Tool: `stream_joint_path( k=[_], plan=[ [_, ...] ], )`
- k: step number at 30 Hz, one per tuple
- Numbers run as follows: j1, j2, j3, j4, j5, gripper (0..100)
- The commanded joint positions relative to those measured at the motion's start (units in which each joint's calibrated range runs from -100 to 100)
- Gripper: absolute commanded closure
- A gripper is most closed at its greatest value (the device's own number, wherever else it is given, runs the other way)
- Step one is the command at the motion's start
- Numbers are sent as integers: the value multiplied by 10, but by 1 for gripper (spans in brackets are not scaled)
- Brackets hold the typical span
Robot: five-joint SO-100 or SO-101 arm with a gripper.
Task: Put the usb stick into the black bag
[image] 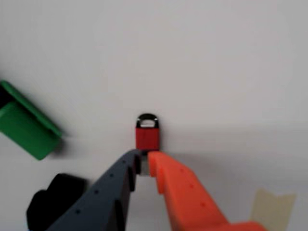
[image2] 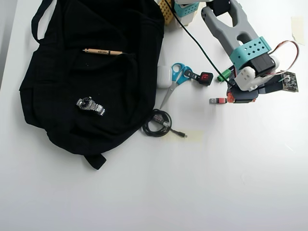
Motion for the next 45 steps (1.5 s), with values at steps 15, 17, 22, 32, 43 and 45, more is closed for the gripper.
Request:
stream_joint_path(
  k=[15, 17, 22, 32, 43, 45],
  plan=[
    [-13, -14, 49, -78, -10, 98],
    [-14, -19, 49, -74, -10, 98],
    [-13, -22, 48, -71, -10, 98],
    [2, -23, 47, -71, -10, 93],
    [4, -22, 53, -70, -10, 63],
    [0, -14, 54, -70, -10, 63]
  ],
)
